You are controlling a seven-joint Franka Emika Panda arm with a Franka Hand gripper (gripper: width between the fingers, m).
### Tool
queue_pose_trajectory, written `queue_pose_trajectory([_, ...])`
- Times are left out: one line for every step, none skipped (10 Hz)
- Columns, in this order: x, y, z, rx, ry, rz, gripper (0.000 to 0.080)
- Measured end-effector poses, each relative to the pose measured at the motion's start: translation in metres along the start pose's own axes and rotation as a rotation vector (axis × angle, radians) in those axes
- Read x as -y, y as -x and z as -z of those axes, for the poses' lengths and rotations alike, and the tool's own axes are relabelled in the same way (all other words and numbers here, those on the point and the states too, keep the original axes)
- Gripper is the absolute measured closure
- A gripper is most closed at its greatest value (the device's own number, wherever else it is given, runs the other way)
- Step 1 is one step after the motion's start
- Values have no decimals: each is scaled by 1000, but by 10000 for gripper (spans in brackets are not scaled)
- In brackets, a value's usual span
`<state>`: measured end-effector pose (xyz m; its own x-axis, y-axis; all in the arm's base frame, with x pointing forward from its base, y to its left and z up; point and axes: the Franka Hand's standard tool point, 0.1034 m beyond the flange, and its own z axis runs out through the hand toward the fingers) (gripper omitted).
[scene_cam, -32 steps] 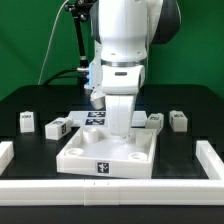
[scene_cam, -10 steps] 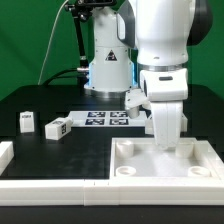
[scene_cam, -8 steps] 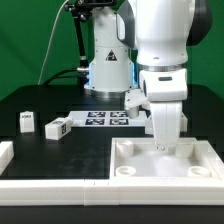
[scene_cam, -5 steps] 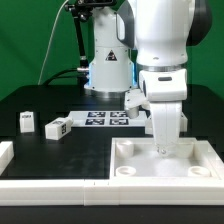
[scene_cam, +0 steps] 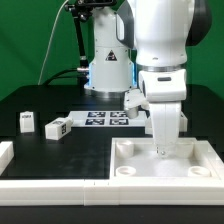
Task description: Assemble one leg
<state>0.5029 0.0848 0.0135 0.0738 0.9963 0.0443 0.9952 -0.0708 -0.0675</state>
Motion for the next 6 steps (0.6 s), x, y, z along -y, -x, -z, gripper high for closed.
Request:
queue_pose_trajectory([5, -1, 9, 3, 7, -49, 150])
queue_pose_trajectory([15, -2, 18, 9, 11, -85, 150])
queue_pose_trajectory([26, -4, 28, 16, 17, -128, 150])
queue_pose_trajectory([36, -7, 39, 24, 20, -159, 150])
queue_pose_trajectory([45, -8, 45, 36, 8, -194, 150])
queue_pose_trajectory([45, -8, 47, 30, 24, -229, 150])
